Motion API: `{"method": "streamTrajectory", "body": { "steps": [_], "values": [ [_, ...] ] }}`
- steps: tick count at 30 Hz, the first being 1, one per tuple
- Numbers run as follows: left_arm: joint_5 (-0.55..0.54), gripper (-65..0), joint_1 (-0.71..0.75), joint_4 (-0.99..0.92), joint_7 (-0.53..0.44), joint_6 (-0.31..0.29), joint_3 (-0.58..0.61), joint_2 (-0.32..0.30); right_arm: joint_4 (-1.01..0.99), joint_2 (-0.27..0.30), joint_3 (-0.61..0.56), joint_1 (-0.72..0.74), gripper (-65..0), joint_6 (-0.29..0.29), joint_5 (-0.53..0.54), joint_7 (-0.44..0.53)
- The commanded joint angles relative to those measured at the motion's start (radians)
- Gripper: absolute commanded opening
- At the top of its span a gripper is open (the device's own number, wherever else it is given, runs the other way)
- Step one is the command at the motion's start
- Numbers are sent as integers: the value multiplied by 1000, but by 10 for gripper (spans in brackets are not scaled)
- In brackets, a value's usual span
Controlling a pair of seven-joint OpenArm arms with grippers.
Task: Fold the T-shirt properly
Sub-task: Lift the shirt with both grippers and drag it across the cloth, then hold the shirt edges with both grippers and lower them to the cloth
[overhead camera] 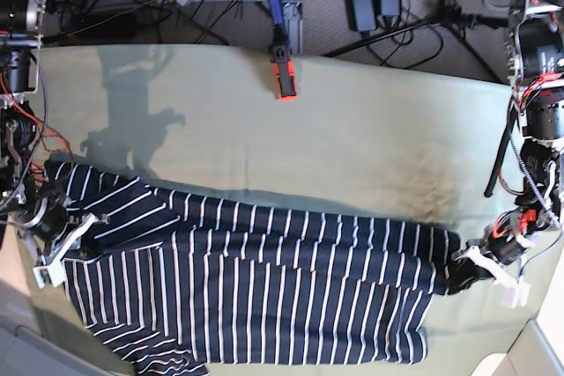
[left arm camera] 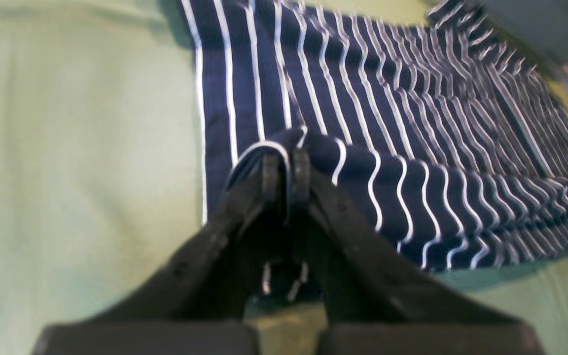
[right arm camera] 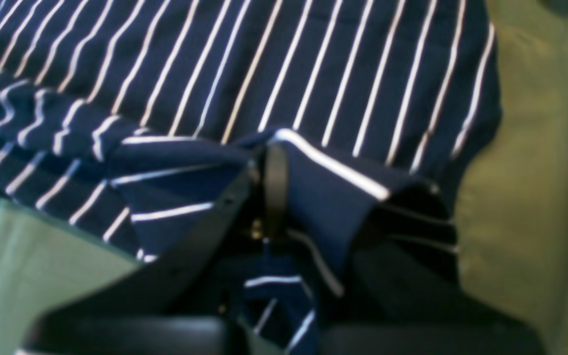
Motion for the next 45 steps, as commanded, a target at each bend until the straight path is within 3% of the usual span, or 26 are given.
{"method": "streamTrajectory", "body": {
  "steps": [1, 4, 11, 12, 14, 16, 17, 20, 23, 26, 30, 45],
  "values": [
    [-8, -650, -35, 3, -42, -16, -5, -17, -6, 17, -16, 51, -650, 47, -6, 22],
    [3, -623, -35, -19, -72, -16, -5, -15, -54, 16, -77, 113, -650, 47, -13, 22],
    [10, -371, -34, -21, -78, -16, -5, -3, -113, -20, -97, 158, -650, 46, -59, 60],
    [10, -330, -34, -21, -77, -16, -5, -2, -117, -29, -97, 158, -596, 46, -68, 72],
    [-19, -284, -35, -21, -33, -16, -5, 1, -117, -42, -96, 158, -401, 45, -73, 74],
    [-71, -284, -35, -21, 29, -16, -6, 2, -116, -51, -88, 158, -277, 44, -72, 74],
    [-90, -284, -35, -21, 53, -16, -6, 2, -115, -52, -81, 158, -263, 42, -66, 74],
    [-124, -284, -35, -20, 77, -16, -24, -3, -116, -61, -20, 161, -264, 42, -46, 64],
    [-183, -284, -35, -20, 111, -16, -87, -13, -115, -70, 96, 163, -264, 42, 15, -17],
    [-270, -284, -34, -20, 209, -16, -177, -21, -116, -69, 237, 145, -264, 42, 59, -90],
    [-393, -284, -10, -20, 335, -16, -230, -20, -122, -67, 381, 76, -264, 44, 105, -102],
    [-453, -284, 139, -20, 358, -16, -232, -2, -122, -79, 709, -257, -264, 46, 193, -102]
  ]
}}
